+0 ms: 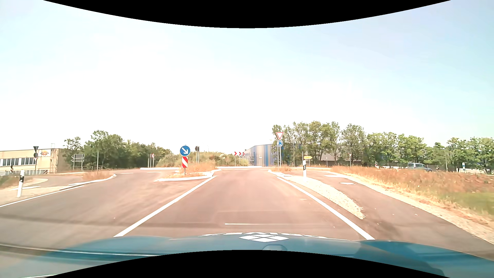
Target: Follow the waypoints while adhering to traffic rules and regulations
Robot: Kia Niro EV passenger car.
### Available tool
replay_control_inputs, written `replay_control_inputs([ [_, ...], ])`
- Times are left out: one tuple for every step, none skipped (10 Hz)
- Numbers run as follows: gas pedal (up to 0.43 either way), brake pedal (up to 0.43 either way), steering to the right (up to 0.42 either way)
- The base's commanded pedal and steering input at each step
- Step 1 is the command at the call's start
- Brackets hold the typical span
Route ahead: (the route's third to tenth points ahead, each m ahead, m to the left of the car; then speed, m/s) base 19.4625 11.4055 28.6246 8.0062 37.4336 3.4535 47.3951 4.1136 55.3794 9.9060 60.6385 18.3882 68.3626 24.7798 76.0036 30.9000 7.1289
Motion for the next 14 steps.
replay_control_inputs([
  [0.000, 0.000, -0.013],
  [0.000, 0.000, -0.015],
  [0.000, 0.000, -0.018],
  [0.000, 0.000, -0.019],
  [0.000, 0.000, -0.020],
  [0.000, 0.000, -0.023],
  [0.028, 0.000, -0.028],
  [0.067, 0.000, -0.030],
  [0.087, 0.000, -0.033],
  [0.087, 0.000, -0.033],
  [0.079, 0.000, -0.033],
  [0.079, 0.000, -0.033],
  [0.079, 0.000, -0.033],
  [0.067, 0.000, -0.030],
])
